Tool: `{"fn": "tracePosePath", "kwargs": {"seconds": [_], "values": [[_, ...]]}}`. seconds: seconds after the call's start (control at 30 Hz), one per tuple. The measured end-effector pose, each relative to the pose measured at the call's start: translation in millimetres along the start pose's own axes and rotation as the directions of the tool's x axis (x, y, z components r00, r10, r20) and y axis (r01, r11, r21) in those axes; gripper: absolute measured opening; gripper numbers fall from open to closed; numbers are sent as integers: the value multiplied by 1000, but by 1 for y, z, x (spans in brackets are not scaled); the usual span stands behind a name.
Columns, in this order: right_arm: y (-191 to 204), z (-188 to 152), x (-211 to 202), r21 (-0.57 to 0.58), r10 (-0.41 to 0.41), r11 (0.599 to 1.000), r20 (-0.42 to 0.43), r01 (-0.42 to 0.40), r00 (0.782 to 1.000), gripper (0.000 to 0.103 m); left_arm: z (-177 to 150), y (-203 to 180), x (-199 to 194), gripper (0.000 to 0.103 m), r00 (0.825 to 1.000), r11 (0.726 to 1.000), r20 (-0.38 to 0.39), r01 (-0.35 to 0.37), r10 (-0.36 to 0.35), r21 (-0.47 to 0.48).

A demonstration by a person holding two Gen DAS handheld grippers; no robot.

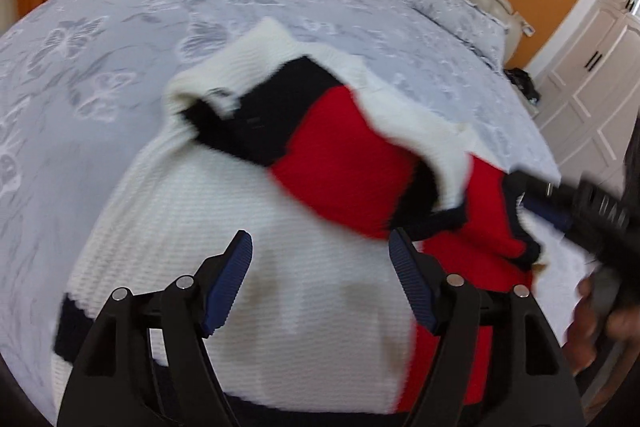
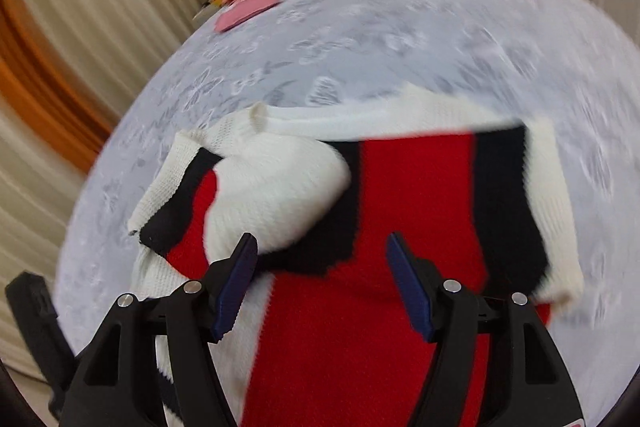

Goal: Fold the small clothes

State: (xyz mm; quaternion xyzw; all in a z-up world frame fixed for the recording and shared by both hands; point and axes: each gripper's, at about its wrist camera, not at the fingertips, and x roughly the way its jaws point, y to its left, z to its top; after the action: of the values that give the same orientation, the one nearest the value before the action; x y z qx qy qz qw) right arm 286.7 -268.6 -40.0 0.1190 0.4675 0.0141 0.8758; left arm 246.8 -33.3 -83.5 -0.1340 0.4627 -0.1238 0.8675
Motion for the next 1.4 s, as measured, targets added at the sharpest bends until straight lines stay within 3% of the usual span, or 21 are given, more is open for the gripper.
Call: {"fn": "tracePosePath", "kwargs": {"seconds": [0.13,0.2,0.23,0.27,0.3,0.37,0.47,0.53,0.57,0.63,0.73,0.8,0.97,1.0,1.07,1.1,1.13,1.17,1.23,1.37,1.4], "values": [[64,9,31,-249,-142,958,10,140,990,81,-9,24,6,69,999,999,17,-42,42,-8],[89,9,64,-404,-303,868,29,289,953,81,-13,27,9,69,998,998,39,-52,51,28],[93,9,78,-446,-353,834,25,326,935,77,-14,25,10,69,997,997,47,-62,59,53],[93,9,91,-476,-370,818,-5,324,929,42,-15,23,10,69,997,995,48,-70,66,75],[88,10,91,-456,-353,838,-34,299,935,7,-13,20,8,69,997,993,45,-73,69,95],[63,26,57,-267,-216,941,-7,207,976,8,-5,22,-2,69,998,997,55,-14,11,71],[7,29,-3,0,-52,999,133,52,990,8,23,37,-15,79,989,992,88,121,-117,-43],[-35,14,-9,128,-81,990,165,60,983,9,44,48,-7,85,985,980,74,163,-155,-116],[-63,0,10,190,-127,975,66,112,990,15,51,50,-1,85,985,977,57,167,-160,-136],[-96,-21,41,283,-91,952,-95,115,991,15,65,55,19,84,987,968,19,161,-161,-192],[-116,-29,30,382,-9,924,-17,15,1000,24,78,61,41,84,980,934,-14,183,-196,-306],[-122,-25,21,409,24,912,16,-28,1000,46,81,64,46,84,964,883,-25,233,-266,-407],[-152,-23,20,488,62,870,28,-68,998,47,61,71,56,86,924,753,-73,260,-377,-605],[-153,-25,22,503,63,861,31,-71,997,45,54,74,65,86,923,726,-97,225,-373,-650],[-161,-28,25,549,81,830,57,-99,995,42,54,74,72,85,936,718,-80,206,-343,-665],[-162,-27,26,552,88,827,66,-110,994,31,58,71,72,79,942,724,-62,210,-330,-657],[-159,-23,27,536,88,838,60,-106,994,16,67,66,71,53,947,739,-27,233,-321,-632],[-154,-15,26,509,91,854,51,-105,995,9,77,62,72,43,944,750,-13,253,-330,-611],[-142,-2,10,477,122,862,129,-169,984,8,92,62,67,19,946,748,25,272,-323,-605],[-126,7,-49,359,164,881,381,-309,910,7,111,86,32,16,960,777,175,279,-218,-564],[-126,1,-42,356,113,902,348,-243,931,7,109,90,33,16,966,789,161,257,-201,-557]]}}
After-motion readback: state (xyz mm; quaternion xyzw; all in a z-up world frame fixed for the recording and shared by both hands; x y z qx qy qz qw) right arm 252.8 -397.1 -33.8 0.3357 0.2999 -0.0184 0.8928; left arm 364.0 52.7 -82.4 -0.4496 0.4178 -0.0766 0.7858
